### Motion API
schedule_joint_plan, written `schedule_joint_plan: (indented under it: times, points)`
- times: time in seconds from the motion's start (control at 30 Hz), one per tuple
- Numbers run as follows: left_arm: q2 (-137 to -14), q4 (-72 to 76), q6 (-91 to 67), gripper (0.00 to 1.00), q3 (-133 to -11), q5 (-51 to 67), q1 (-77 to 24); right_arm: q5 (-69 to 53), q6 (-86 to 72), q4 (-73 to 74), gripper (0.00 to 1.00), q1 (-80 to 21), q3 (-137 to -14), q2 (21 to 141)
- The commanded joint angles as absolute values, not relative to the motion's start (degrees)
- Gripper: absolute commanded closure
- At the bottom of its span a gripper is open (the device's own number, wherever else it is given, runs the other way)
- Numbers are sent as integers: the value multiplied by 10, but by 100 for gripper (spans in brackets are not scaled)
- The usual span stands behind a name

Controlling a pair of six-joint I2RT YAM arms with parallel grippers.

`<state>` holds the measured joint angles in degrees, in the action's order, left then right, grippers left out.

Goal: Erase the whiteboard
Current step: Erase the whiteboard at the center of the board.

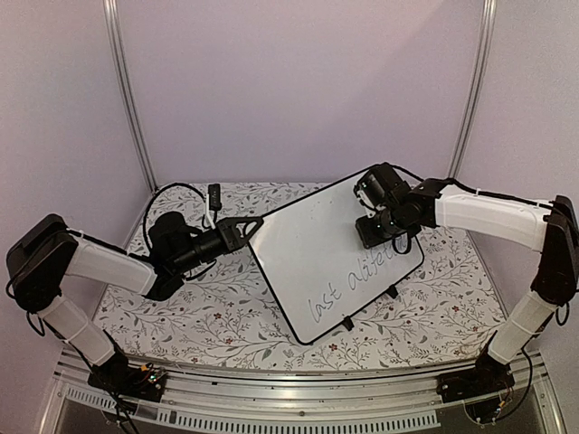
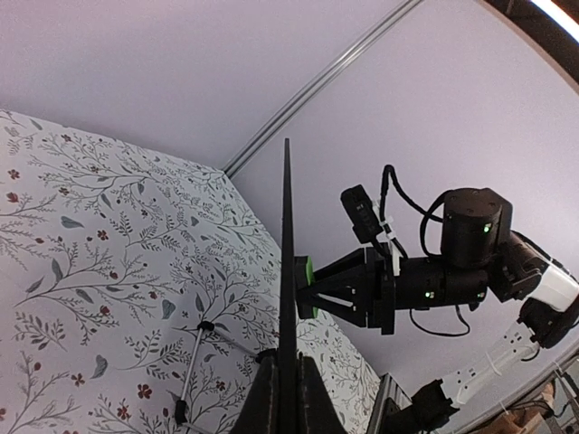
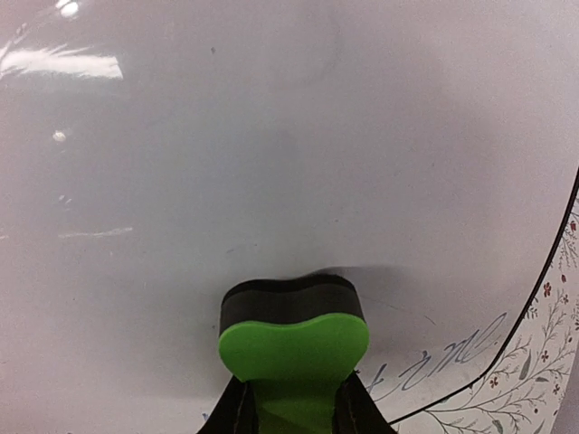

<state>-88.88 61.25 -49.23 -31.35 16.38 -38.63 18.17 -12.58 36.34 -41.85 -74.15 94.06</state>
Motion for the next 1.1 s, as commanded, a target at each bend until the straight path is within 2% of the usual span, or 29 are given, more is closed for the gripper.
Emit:
schedule_joint_plan:
  times: [0.0, 0.3, 0.57, 1.07]
  points:
    - [-901, 597, -474, 100, -319, 203, -407, 174, -103, 335, 100, -400, -758, 964]
    - [-903, 596, -474, 100, -320, 203, -407, 97, -125, 303, 100, -404, -673, 933]
    - [-905, 597, -474, 100, -320, 205, -407, 94, -147, 300, 100, -414, -624, 892]
    - [-904, 597, -474, 100, -320, 205, -407, 132, -111, 314, 100, -410, -751, 964]
